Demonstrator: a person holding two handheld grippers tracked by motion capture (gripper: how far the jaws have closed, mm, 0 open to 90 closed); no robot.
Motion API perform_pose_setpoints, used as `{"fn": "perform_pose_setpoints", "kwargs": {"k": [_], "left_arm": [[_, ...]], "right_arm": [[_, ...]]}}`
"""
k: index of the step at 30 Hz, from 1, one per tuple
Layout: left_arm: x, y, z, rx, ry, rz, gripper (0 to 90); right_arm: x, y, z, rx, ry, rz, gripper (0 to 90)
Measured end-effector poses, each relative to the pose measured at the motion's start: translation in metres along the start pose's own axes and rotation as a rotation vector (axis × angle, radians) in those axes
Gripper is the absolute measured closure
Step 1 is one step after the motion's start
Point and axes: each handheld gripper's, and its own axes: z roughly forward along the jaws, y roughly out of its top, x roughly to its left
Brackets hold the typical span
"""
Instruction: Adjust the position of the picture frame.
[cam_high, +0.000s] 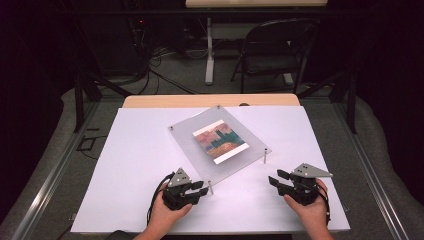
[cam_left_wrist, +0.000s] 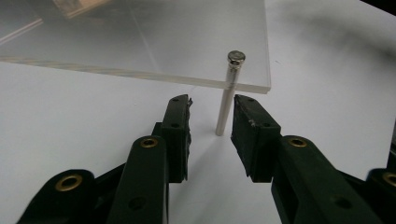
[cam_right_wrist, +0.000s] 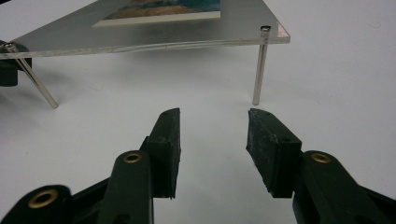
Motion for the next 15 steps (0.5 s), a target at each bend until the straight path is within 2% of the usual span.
{"fn": "perform_pose_setpoints", "kwargs": {"k": [8,15], "left_arm": [[-0.006,0.0,0.012,0.02,-0.018,0.001,72.7],[-0.008,0.001,0.021,0.022,-0.014,0.002,74.3]], "right_arm": [[-0.002,0.0,-0.001,-0.003,0.007,0.006,54.4],[-0.003,0.0,-0.001,-0.012,0.011,0.013,54.3]]}}
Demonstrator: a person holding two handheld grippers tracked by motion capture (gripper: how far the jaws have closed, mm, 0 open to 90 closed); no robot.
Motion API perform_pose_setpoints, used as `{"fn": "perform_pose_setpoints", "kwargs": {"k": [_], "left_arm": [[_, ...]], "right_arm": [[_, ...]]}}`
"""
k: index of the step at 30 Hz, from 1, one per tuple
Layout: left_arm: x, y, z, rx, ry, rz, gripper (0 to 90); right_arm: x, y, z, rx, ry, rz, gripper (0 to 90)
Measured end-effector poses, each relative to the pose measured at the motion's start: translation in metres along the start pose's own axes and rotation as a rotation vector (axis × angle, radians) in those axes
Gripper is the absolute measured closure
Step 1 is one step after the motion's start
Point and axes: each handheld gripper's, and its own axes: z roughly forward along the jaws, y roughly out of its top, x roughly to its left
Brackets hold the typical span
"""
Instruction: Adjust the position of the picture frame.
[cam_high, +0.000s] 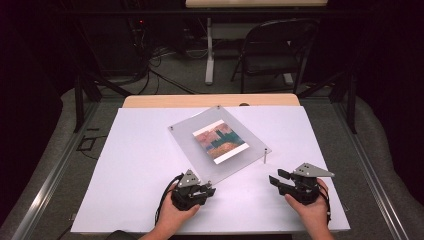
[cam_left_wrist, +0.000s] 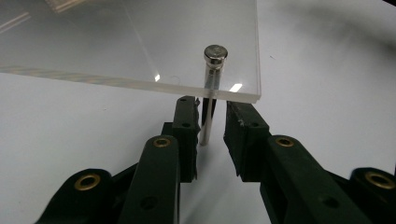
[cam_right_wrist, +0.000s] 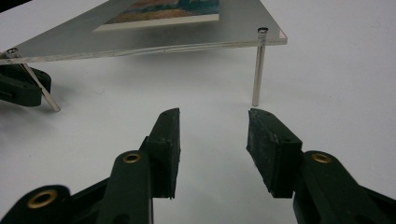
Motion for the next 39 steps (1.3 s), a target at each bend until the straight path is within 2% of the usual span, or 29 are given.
{"fn": "perform_pose_setpoints", "kwargs": {"k": [7,10,16,25,32,39], "left_arm": [[0.0,0.002,0.006,-0.002,-0.002,-0.003,77.0],[0.0,0.003,0.007,-0.005,-0.006,-0.021,79.1],[0.001,0.003,0.008,-0.004,-0.006,-0.025,81.5],[0.003,0.004,0.01,0.004,-0.004,-0.014,84.2],[0.003,0.005,0.007,0.001,-0.013,-0.022,85.2],[0.007,0.008,-0.002,-0.015,-0.017,-0.031,85.4]], "right_arm": [[-0.001,0.0,0.001,-0.001,0.003,0.005,54.3],[-0.001,0.0,0.001,-0.002,0.003,0.009,54.3],[-0.001,0.0,0.002,-0.002,0.002,0.012,54.2],[-0.003,0.001,0.005,0.01,-0.006,0.015,54.6],[-0.007,0.006,0.013,0.004,-0.024,0.007,56.2],[-0.011,0.014,0.029,0.028,-0.035,-0.005,60.0]]}}
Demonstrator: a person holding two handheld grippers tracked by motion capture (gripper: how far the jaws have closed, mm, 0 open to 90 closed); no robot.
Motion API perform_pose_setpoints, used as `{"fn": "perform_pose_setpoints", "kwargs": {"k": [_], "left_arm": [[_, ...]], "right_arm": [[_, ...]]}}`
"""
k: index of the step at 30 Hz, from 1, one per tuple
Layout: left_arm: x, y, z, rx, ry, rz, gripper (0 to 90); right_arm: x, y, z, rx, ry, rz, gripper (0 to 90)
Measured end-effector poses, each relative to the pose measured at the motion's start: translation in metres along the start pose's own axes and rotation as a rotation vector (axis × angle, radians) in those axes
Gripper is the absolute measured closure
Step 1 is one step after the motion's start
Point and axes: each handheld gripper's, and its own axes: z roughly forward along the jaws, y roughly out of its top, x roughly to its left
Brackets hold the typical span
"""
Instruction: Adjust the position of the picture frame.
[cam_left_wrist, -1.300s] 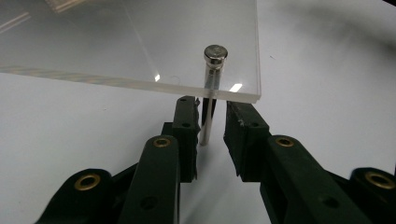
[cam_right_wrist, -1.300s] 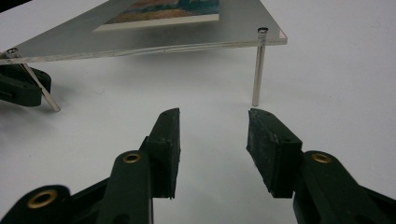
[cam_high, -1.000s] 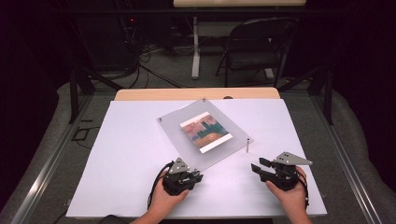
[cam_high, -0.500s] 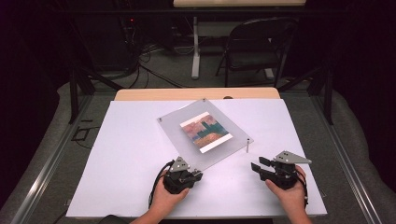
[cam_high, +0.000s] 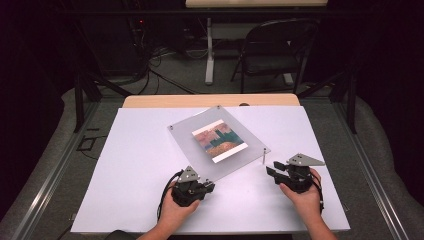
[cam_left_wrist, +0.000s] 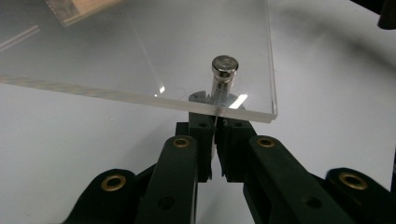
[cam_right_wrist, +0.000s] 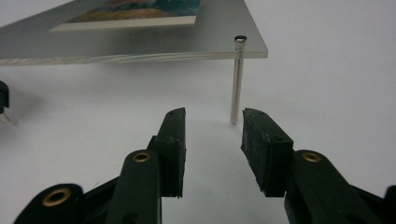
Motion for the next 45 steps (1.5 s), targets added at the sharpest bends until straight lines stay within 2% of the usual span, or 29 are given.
{"fn": "perform_pose_setpoints", "kwargs": {"k": [3,6,8,9,10,13,14,15,18,19,21,23,24,26,28,36,45], "left_arm": [[0.001,0.001,-0.003,-0.01,0.001,-0.007,85.4],[0.001,0.001,-0.005,-0.019,-0.003,-0.017,85.5],[0.002,0.001,-0.005,-0.021,-0.004,-0.017,85.4],[0.002,0.002,-0.005,-0.021,-0.003,-0.015,85.4],[0.002,0.001,-0.005,-0.022,-0.005,-0.018,85.4],[0.002,0.002,-0.005,-0.023,-0.005,-0.016,85.5],[0.002,0.002,-0.005,-0.02,-0.006,-0.014,85.4],[0.002,0.002,-0.005,-0.02,-0.006,-0.013,85.4],[0.002,0.003,-0.006,-0.027,-0.008,-0.011,85.5],[0.002,0.003,-0.006,-0.027,-0.008,-0.011,85.5],[0.002,0.004,-0.007,-0.033,-0.006,-0.014,85.5],[0.002,0.004,-0.009,-0.037,-0.001,-0.005,85.5],[0.002,0.005,-0.011,-0.044,0.0,-0.005,85.5],[0.002,0.007,-0.013,-0.057,0.007,0.005,85.4],[0.003,0.008,-0.017,-0.07,0.01,0.006,85.4],[0.008,0.011,-0.029,-0.109,0.029,0.008,85.4],[0.012,0.013,-0.035,-0.112,0.042,0.009,85.3]], "right_arm": [[-0.001,0.004,0.011,0.019,-0.009,-0.013,60.2],[-0.005,0.011,0.028,0.003,-0.017,-0.021,60.2],[-0.006,0.013,0.031,0.007,-0.017,-0.024,60.2],[-0.007,0.015,0.038,0.016,-0.025,-0.028,60.3],[-0.008,0.017,0.046,0.028,-0.029,-0.027,61.6],[-0.009,0.017,0.053,0.033,-0.038,-0.024,64.4],[-0.01,0.017,0.058,0.037,-0.039,-0.024,68.5],[-0.01,0.017,0.058,0.037,-0.039,-0.024,68.5],[-0.014,0.017,0.061,0.029,-0.04,-0.015,79.9],[-0.014,0.017,0.061,0.029,-0.04,-0.015,79.9],[-0.013,0.017,0.061,0.028,-0.019,-0.022,85.0],[-0.012,0.017,0.062,0.037,-0.023,-0.034,85.2],[-0.013,0.015,0.063,0.036,-0.001,-0.016,85.4],[-0.014,0.015,0.063,0.045,0.008,-0.008,85.5],[-0.014,0.013,0.064,0.041,0.03,0.022,85.6],[-0.009,0.014,0.064,0.037,0.073,0.049,85.7],[-0.007,0.015,0.063,0.032,0.085,0.046,85.7]]}}
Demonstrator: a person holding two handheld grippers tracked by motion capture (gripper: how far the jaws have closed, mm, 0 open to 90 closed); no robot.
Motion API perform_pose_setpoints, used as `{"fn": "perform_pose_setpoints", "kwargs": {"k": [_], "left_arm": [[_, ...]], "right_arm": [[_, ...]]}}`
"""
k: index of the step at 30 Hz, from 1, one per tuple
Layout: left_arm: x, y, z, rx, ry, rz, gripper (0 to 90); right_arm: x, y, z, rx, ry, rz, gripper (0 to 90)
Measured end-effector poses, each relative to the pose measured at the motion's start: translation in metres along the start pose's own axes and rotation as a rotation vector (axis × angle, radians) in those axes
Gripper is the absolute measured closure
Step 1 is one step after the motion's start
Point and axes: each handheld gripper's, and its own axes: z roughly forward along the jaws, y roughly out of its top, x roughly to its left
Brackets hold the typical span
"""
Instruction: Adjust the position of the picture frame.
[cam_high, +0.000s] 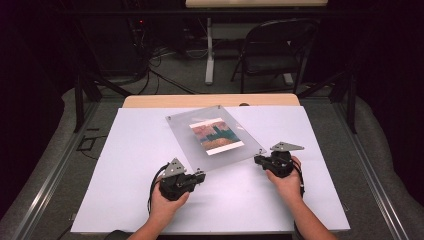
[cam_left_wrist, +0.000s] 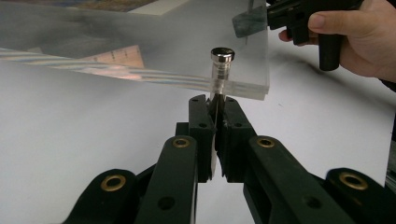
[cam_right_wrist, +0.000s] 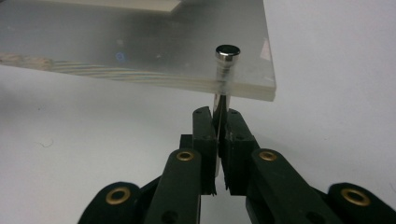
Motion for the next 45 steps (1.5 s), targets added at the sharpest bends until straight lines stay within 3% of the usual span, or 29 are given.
{"fn": "perform_pose_setpoints", "kwargs": {"k": [18,26,35,45], "left_arm": [[0.024,0.003,-0.016,-0.019,0.075,-0.031,85.2],[0.041,0.003,-0.022,-0.031,0.131,-0.062,85.2],[0.051,0.002,-0.022,-0.025,0.139,-0.076,85.0],[0.06,-0.002,-0.017,-0.005,0.143,-0.107,85.0]], "right_arm": [[0.022,-0.001,-0.007,-0.021,0.064,-0.001,85.7],[0.035,-0.001,-0.007,-0.022,0.1,-0.015,85.6],[0.043,-0.001,-0.006,-0.019,0.122,-0.032,85.7],[0.046,-0.001,-0.003,-0.014,0.114,-0.058,85.6]]}}
